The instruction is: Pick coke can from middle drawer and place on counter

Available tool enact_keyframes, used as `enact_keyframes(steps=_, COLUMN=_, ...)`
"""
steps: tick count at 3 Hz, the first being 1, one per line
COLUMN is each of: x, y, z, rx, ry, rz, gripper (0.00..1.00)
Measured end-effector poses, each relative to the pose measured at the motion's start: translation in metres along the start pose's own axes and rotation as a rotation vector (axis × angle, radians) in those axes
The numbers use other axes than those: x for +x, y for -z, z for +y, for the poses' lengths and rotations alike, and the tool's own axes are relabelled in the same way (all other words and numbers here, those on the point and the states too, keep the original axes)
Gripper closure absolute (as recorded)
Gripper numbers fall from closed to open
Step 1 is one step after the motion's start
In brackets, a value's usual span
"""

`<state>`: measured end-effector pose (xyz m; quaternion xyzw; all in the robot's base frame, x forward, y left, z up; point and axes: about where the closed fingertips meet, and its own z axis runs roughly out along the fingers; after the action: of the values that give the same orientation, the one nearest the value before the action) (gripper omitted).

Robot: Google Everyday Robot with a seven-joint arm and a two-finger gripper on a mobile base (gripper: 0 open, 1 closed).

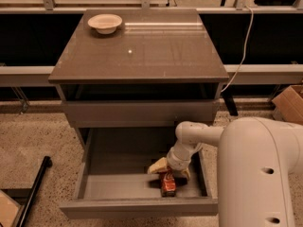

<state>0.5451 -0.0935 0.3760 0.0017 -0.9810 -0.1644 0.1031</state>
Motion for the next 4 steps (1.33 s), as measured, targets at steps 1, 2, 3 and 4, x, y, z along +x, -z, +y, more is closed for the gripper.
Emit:
enact_keyframes(steps=1, x=0.0, y=-0.011, z=0.004, rx=0.005, ry=-0.016, rz=0.027, gripper=0.18)
enact_keyframes(steps=2, x=0.0, y=-0.002, z=0.012, rx=0.019, ry=-0.003, rz=0.015, gripper=0.41)
enact_keyframes(steps=3, x=0.004, y=0.013, z=0.019, rx=0.025, ry=0.008, rz=-0.003, gripper=0.66)
enact_keyframes(steps=4, x=0.01, y=0.036, z=0.025, rx=0.032, ry=0.014, rz=-0.023, gripper=0.89)
